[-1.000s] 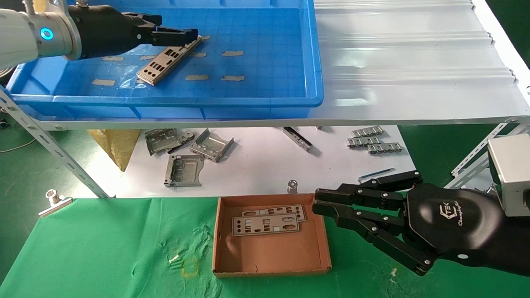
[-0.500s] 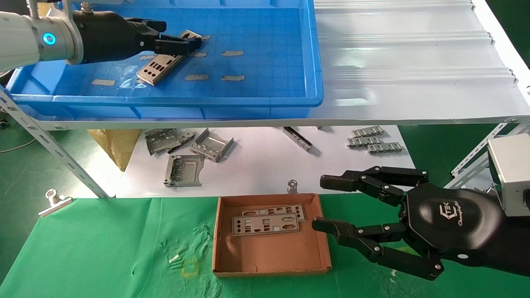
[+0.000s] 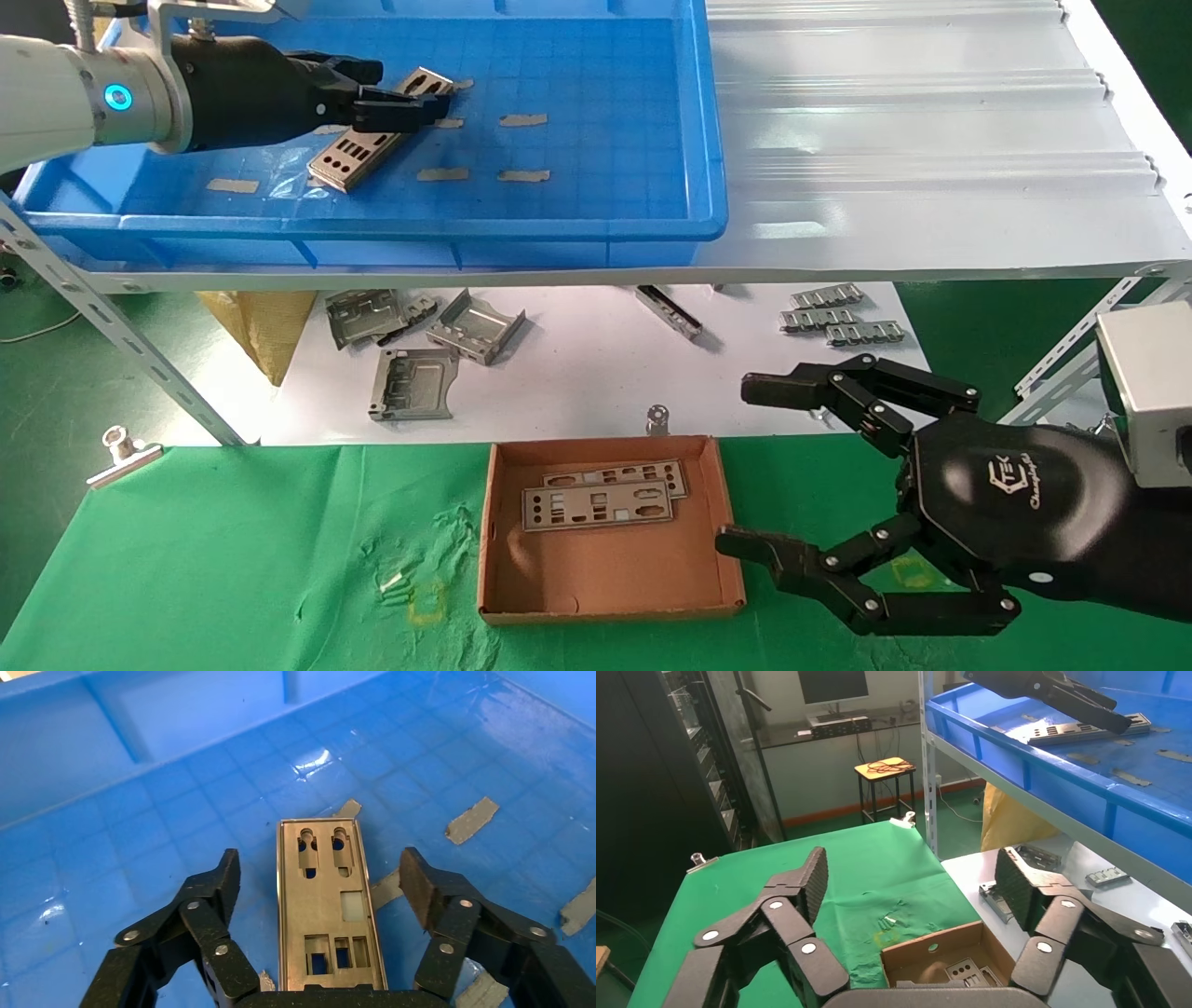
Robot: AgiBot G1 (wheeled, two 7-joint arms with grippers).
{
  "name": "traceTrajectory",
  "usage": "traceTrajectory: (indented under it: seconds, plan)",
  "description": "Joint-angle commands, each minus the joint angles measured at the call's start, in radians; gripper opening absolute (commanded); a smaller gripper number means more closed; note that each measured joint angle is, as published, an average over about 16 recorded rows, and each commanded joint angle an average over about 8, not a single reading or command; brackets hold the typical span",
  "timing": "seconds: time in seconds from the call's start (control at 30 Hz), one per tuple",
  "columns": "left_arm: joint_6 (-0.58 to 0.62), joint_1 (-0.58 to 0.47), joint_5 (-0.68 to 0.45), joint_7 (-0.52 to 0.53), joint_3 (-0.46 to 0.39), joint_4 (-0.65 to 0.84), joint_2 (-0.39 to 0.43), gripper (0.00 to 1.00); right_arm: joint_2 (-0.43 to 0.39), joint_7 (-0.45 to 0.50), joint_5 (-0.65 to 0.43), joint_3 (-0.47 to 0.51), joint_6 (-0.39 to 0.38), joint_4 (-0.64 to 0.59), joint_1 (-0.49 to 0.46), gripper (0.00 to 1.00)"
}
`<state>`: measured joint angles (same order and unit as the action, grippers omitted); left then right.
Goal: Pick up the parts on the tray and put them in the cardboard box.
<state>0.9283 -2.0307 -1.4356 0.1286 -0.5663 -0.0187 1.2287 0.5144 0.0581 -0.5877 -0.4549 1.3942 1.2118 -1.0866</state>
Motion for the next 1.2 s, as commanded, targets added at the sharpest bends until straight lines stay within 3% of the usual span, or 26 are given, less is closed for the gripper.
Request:
traceTrajectory:
  seconds: [0.03, 1.2]
  plan:
    - [-0.004, 0.000, 0.000, -0.002, 0.000, 0.003, 0.001, 0.00, 0.000, 0.000, 0.000, 0.000, 0.000, 0.000, 0.000, 1.00]
    - [-0.016, -0.026, 0.007, -0.027, 0.005, 0.012, 0.007, 0.00, 0.000, 0.000, 0.000, 0.000, 0.000, 0.000, 0.000, 1.00]
